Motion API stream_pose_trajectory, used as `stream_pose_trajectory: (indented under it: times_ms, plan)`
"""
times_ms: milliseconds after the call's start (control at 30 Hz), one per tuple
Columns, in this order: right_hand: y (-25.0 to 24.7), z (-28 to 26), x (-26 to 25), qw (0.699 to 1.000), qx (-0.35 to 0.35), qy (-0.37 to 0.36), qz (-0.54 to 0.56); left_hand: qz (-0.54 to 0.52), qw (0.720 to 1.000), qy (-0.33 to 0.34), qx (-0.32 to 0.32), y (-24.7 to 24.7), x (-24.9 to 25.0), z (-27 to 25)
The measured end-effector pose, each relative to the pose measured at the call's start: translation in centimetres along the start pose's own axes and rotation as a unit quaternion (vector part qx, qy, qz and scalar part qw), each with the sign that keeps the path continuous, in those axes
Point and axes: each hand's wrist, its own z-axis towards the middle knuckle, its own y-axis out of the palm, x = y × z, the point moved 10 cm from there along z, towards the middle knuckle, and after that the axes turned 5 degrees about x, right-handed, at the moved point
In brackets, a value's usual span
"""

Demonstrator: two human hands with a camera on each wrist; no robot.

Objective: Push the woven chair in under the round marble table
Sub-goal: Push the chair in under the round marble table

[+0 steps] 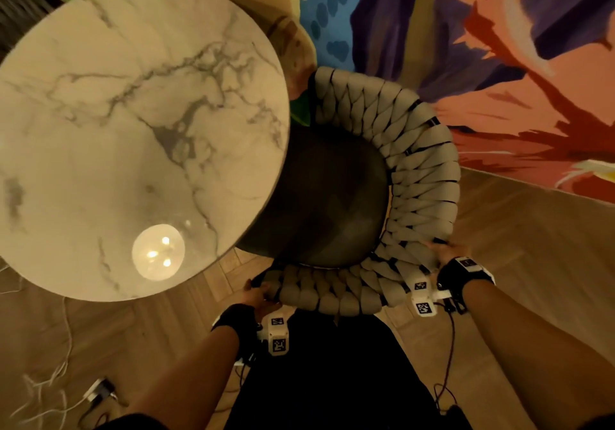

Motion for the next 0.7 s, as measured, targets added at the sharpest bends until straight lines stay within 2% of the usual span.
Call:
stream_pose_trajectory:
  times_ms: [67,100,167,233,300,400,467,567,700]
  plan:
    - [0.1,2.5,0.7,1.000,0.010,0.012,0.011,-0.012,1.000,0.008,0.003,0.3,0.4,-0.4]
    - [-0.2,1.4,0.3,1.000,0.009,0.022,0.007,-0.031,0.999,-0.005,0.002,0.7,0.5,-0.8]
    - [-1.3,-4.2,-2.1,1.000,0.017,0.022,-0.006,-0.047,0.999,-0.021,-0.001,1.4,0.4,-1.3]
    - [-1.7,-6.7,-3.5,1.000,0.007,0.014,-0.011,-0.036,0.999,-0.023,-0.011,2.0,0.2,-1.5]
    - [-1.8,-5.9,-3.8,1.000,0.006,0.004,-0.014,-0.034,0.999,-0.016,-0.014,2.3,0.5,-1.8]
    - [-1.3,-0.2,-1.6,1.000,0.007,0.012,-0.003,-0.065,0.997,-0.029,-0.012,2.7,0.3,-2.1]
    - [-1.3,1.2,-0.6,0.999,0.017,0.028,-0.008,-0.061,0.998,-0.026,-0.010,2.6,0.1,-1.7]
    - [-1.9,-3.8,-2.2,0.999,0.014,0.028,-0.016,-0.044,0.998,-0.032,-0.007,2.3,-0.2,-1.6]
    - [-2.3,-3.1,-1.2,0.999,0.013,0.042,-0.024,-0.049,0.998,-0.030,-0.007,2.4,-0.1,-1.7]
